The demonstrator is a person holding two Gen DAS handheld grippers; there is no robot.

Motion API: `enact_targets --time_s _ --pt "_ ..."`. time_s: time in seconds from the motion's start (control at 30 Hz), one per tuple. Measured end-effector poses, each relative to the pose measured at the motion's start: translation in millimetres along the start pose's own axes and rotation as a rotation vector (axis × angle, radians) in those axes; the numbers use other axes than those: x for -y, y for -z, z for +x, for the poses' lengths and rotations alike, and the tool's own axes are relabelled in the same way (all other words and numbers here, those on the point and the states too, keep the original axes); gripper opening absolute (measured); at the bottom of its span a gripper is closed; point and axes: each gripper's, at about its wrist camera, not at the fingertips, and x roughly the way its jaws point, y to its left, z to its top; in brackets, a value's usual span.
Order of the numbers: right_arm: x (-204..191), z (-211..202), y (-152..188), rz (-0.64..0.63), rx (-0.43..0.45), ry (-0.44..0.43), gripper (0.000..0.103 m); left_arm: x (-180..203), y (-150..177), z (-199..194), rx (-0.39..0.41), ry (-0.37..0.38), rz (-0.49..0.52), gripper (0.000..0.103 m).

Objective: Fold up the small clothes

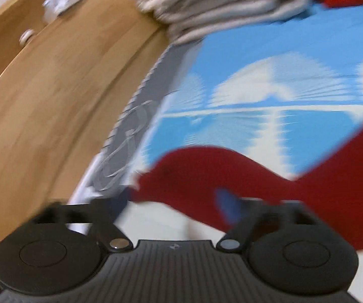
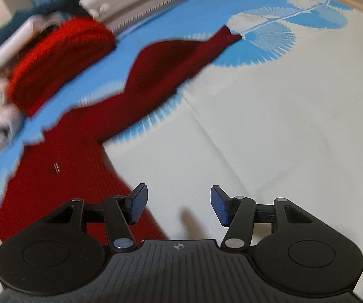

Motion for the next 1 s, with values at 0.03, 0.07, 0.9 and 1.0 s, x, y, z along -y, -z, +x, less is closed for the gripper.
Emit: enact_targets --time_s 0.03,0.07,0.9,1.0 --pt "1.7 7.3 -14.7 0.025 0.014 -0.023 0.060 9.9 5.6 -19.7 0.035 0.027 0.001 0.095" --pt "2.7 17.3 -29.7 0.046 0.025 -0.048 0.061 19.5 14.1 -42.7 0.053 0.064 -0.001 0.095" --pt "61.9 144.3 -155.7 0.224 0.130 0.266 0.047 127.3 132.8 -121.7 -0.049 0.351 -0.059 0.099" --pt "68.0 103.1 -125.1 0.164 0.063 0.109 0.053 113.8 145.1 -119.7 -0.081 0.435 -0.055 0.100"
